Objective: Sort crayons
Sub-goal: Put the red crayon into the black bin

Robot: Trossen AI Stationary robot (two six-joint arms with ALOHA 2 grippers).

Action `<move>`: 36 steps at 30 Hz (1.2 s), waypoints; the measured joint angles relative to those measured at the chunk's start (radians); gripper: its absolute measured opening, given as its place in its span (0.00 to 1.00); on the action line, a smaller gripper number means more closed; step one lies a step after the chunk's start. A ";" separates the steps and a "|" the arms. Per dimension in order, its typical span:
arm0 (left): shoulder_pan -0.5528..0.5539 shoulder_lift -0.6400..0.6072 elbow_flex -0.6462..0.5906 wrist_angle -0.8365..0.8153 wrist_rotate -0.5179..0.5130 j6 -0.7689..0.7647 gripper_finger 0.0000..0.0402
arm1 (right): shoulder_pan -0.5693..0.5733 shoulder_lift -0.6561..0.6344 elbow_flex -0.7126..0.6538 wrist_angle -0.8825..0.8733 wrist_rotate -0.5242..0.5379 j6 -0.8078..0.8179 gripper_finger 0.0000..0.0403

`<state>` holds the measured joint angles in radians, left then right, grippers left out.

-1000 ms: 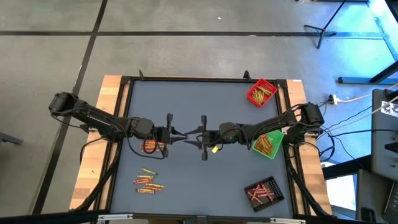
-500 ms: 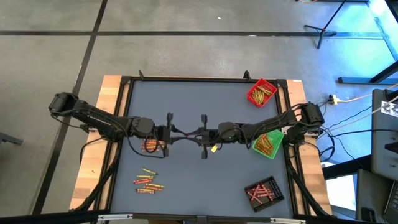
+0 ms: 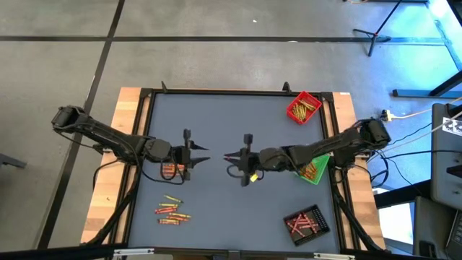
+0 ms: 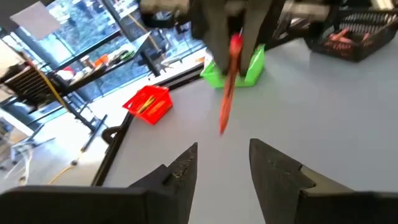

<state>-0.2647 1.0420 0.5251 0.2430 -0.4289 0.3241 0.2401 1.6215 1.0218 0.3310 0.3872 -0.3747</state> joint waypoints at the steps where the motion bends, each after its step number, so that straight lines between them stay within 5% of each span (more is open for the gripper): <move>1: -0.004 -0.011 0.000 -0.016 -0.014 0.000 0.32 | 0.009 -0.018 0.000 -0.029 0.018 0.000 0.09; 8: -0.022 -0.063 0.000 -0.056 -0.086 -0.001 0.32 | 0.070 -0.182 0.000 -0.278 0.134 0.089 0.06; 16: -0.022 -0.063 0.000 -0.056 -0.087 -0.001 0.32 | 0.123 -0.360 0.000 -0.556 0.144 0.357 0.08; 36: -0.022 -0.062 0.000 -0.056 -0.084 -0.001 0.32 | 0.257 -0.475 0.001 -1.203 -0.059 1.034 0.09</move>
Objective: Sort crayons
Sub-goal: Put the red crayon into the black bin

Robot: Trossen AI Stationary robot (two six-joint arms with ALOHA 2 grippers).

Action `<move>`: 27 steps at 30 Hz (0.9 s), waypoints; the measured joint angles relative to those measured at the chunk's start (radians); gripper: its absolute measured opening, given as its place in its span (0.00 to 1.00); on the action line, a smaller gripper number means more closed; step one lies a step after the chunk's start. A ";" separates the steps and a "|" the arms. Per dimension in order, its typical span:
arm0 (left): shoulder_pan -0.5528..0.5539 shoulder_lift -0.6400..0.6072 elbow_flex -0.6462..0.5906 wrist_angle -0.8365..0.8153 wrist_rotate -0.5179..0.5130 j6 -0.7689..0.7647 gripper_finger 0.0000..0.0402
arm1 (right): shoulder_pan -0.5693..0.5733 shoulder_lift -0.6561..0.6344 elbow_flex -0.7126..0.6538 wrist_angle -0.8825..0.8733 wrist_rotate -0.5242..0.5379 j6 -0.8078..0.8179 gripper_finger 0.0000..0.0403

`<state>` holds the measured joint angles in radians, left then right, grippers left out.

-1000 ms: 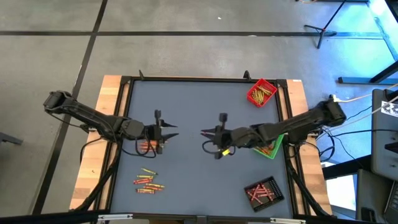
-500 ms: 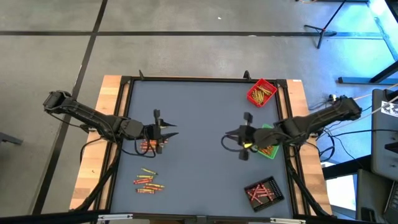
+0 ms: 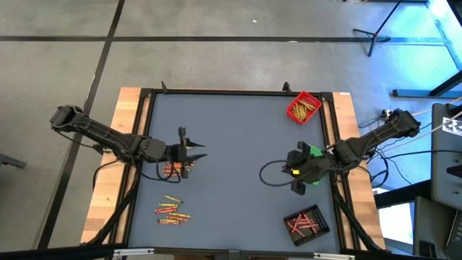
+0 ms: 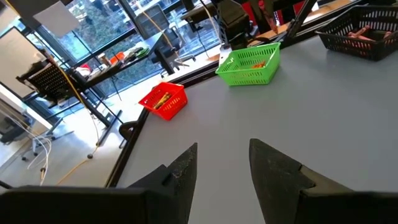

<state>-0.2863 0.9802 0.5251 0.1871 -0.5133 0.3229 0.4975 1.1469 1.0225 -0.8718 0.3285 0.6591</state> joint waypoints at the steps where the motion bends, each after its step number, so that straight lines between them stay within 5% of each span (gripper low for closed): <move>1: 0.000 0.000 0.000 0.000 0.000 0.000 0.32 | 0.006 0.000 0.000 -0.010 -0.023 0.035 0.09; 6: 0.000 0.000 0.000 0.000 0.001 -0.001 0.32 | 0.063 0.016 0.000 0.018 -0.143 0.211 0.09; 18: 0.000 0.000 0.000 0.000 0.002 0.000 0.32 | 0.315 0.193 0.000 0.101 -0.093 0.466 0.07; 27: 0.000 0.000 0.000 0.007 0.004 0.002 0.32 | 0.389 0.315 -0.001 0.100 -0.142 0.692 0.10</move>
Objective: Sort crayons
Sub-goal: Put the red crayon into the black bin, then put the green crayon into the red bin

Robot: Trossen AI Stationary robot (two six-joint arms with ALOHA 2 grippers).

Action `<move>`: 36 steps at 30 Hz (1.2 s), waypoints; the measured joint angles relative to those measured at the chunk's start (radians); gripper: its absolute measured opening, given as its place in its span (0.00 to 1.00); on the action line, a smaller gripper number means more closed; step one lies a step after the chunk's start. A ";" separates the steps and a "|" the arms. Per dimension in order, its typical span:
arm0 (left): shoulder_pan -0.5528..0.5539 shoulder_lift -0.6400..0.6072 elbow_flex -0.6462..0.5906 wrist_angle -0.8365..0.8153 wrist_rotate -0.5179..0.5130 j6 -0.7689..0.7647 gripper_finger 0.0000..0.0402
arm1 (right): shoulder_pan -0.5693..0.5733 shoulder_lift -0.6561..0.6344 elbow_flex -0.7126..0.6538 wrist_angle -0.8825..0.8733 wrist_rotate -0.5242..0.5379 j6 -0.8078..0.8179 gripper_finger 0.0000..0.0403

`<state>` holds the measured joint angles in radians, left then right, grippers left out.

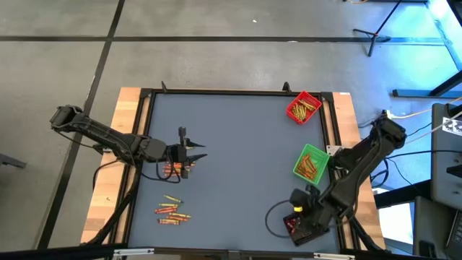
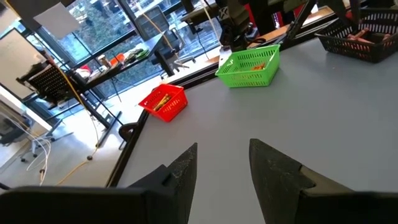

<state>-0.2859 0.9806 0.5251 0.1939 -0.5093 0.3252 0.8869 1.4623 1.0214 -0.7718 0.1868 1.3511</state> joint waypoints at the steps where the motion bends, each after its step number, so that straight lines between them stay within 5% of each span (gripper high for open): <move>1: 0.001 0.000 0.000 0.001 0.005 0.002 0.32 | 0.005 0.006 0.000 0.000 -0.005 0.026 0.10; 11: 0.034 0.000 0.000 0.001 0.058 0.045 0.32 | 0.017 0.041 0.000 0.021 -0.015 0.163 0.12; 22: 0.048 0.000 0.000 0.001 0.059 0.045 0.32 | -0.001 0.023 0.040 0.015 0.006 0.069 0.36; 36: 0.048 0.000 0.000 -0.022 0.056 -0.044 0.32 | -0.238 0.016 0.147 0.029 0.620 -0.734 0.39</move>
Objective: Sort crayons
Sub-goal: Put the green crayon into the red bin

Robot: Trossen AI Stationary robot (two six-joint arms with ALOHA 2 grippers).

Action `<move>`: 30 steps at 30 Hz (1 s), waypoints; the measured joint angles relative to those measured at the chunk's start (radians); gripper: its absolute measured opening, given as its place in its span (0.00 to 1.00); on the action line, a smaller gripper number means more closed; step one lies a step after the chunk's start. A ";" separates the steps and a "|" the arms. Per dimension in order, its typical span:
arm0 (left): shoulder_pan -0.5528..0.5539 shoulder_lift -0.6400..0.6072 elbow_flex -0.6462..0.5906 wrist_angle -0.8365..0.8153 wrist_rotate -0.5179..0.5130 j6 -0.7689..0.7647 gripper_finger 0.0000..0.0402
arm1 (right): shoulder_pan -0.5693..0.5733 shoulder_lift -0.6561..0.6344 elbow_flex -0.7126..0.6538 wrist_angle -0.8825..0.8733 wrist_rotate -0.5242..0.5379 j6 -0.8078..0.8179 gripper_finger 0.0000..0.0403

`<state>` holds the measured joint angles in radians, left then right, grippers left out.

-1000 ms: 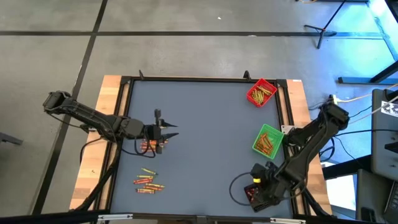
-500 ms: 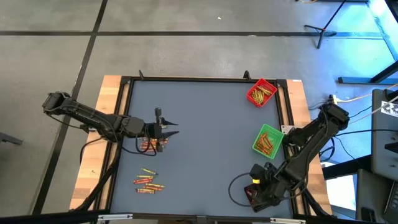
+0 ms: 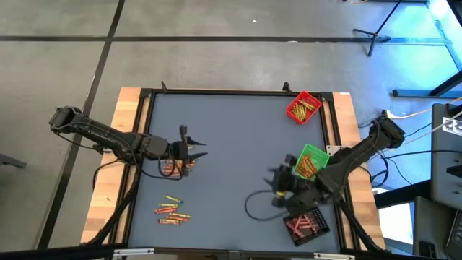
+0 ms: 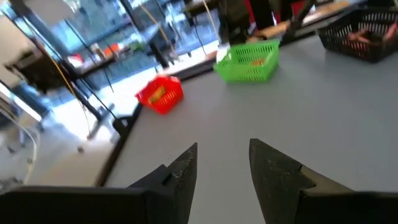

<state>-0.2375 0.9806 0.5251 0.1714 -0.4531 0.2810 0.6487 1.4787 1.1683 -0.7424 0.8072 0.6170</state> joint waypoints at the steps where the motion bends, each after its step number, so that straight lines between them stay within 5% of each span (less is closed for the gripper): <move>1: 0.000 0.000 0.000 -0.024 0.000 -0.023 0.32 | -0.022 0.004 0.000 0.001 0.040 -0.026 0.39; 6: 0.000 0.000 0.000 -0.187 -0.025 -0.155 0.32 | -0.137 0.026 -0.018 0.032 0.134 -0.161 0.39; 17: 0.061 0.004 0.067 -0.653 -0.026 -0.426 0.32 | -0.347 0.047 -0.149 0.313 0.130 -0.524 0.39; 25: 0.164 0.065 0.111 -0.847 0.103 -0.481 0.32 | -0.463 0.046 -0.251 0.771 -0.185 -0.836 0.39; 30: 0.208 0.106 0.112 -0.866 0.183 -0.465 0.32 | -0.542 0.046 -0.264 0.902 -0.379 -0.887 0.39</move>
<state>-0.0294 1.0870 0.6373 -0.6949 -0.2701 -0.1844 0.1062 1.5249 0.9046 0.1599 0.4281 -0.2695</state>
